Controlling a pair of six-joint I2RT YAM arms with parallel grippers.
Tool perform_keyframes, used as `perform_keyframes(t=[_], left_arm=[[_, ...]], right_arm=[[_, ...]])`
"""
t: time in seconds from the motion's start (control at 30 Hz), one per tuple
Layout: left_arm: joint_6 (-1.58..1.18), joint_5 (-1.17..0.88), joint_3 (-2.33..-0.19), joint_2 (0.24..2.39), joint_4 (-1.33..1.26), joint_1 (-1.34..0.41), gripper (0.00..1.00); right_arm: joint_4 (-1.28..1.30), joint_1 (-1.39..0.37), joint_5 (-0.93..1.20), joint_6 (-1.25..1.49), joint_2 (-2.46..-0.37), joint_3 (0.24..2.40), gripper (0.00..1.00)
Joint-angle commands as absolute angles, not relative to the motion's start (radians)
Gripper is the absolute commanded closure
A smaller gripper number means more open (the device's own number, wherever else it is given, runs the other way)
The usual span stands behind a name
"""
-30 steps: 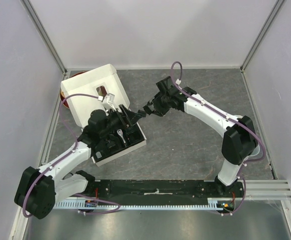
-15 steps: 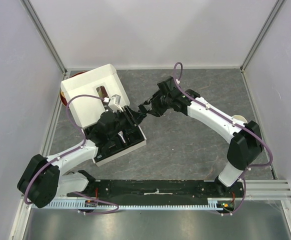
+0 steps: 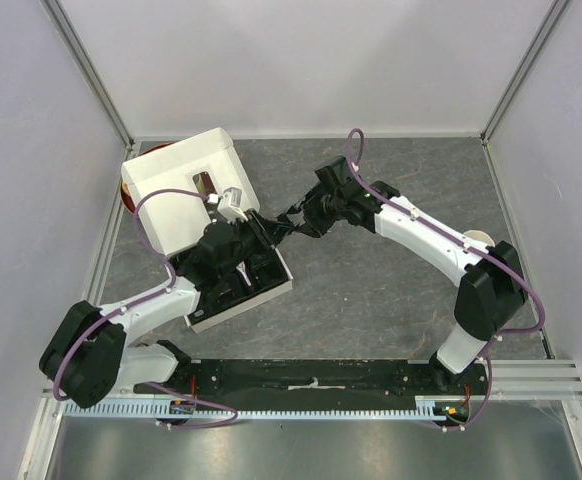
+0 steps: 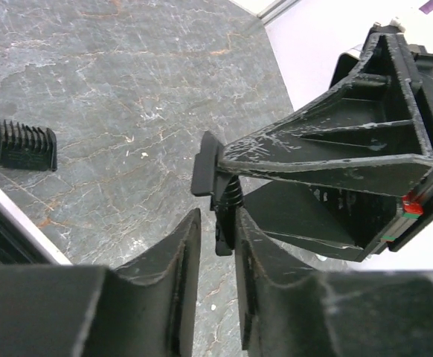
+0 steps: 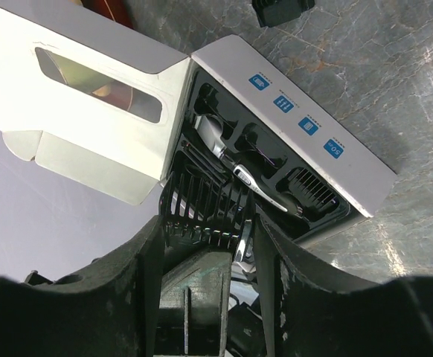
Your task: Sort the hair-cutting tools
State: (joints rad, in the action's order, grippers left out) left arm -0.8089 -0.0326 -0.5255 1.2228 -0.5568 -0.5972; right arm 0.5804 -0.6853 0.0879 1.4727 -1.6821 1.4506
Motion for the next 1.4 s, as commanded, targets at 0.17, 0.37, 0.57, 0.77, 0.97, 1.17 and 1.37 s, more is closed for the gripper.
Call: perform_keyframes(t=[0.17,0.37,0.57,0.77,0.97,1.17,1.37], left_arm=[[-0.828,0.027,-0.604,1.22,-0.497,-0.603,0.98],[-0.807,0.02,-0.669,1.177,-0.246,-0.592,0.98],[-0.805,-0.168,-0.617,1.103,-0.11,-0.468,0.98],[-0.799,-0.299,-0.603,1.057,0.041,-0.353,0.98],[-0.839,-0.411,-0.566,1.098,0.006,-0.285,0.98],[-0.838,-0.428,-0.59,1.198,-0.026,-0.275,0.98],[-0.77,-0.436,-0.658,1.319,0.02,-0.261,0.98]], right_arm=[[0.548,-0.687,0.11,1.442,-1.664,1.442,0.52],[0.548,-0.675,0.098,1.339,-1.675,1.414,0.09],[0.522,-0.629,0.092,1.099,-1.689,1.382,0.02],[0.436,-0.611,0.167,0.887,-1.707,1.307,0.05],[0.336,-0.612,0.205,0.853,-1.698,1.207,0.1],[0.302,-0.611,0.199,0.845,-1.692,1.175,0.1],[0.302,-0.611,0.216,0.836,-1.713,1.183,0.1]])
